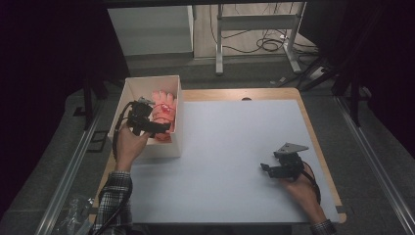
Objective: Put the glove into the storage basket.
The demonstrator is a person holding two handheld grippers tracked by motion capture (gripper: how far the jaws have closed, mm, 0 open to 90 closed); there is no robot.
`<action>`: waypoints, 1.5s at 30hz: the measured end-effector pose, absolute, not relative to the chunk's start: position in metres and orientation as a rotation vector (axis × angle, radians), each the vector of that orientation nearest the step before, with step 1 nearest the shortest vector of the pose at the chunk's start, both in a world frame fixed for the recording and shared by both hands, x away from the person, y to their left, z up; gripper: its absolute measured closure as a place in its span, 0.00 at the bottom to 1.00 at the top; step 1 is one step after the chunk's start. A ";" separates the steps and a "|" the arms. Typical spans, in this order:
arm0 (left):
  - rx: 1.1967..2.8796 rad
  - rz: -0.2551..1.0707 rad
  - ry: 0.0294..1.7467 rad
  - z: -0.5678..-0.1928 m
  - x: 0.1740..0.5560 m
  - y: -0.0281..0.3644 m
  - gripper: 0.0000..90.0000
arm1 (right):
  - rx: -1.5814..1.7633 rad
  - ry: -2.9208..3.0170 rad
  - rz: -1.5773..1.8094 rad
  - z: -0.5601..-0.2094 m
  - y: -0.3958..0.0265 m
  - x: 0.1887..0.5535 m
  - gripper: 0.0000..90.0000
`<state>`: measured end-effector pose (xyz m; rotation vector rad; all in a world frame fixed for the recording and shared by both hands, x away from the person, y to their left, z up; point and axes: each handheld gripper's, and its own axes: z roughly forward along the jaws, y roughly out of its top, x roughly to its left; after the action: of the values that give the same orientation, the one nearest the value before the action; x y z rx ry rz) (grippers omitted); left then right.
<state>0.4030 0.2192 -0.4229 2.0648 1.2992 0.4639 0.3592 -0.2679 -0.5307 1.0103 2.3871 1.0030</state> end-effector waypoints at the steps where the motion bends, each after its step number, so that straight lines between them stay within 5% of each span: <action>1: 2.064 0.468 1.295 -0.423 0.401 0.219 0.03 | 1.010 2.387 1.003 -0.531 -0.268 0.359 0.28; 45: 2.028 0.448 1.165 -0.442 0.331 0.220 0.04 | 1.012 2.386 1.003 -0.531 -0.268 0.359 0.28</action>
<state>0.3306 0.2195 -0.4415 2.0282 1.1653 0.4482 0.3590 -0.2677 -0.5306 1.0124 2.3861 1.0025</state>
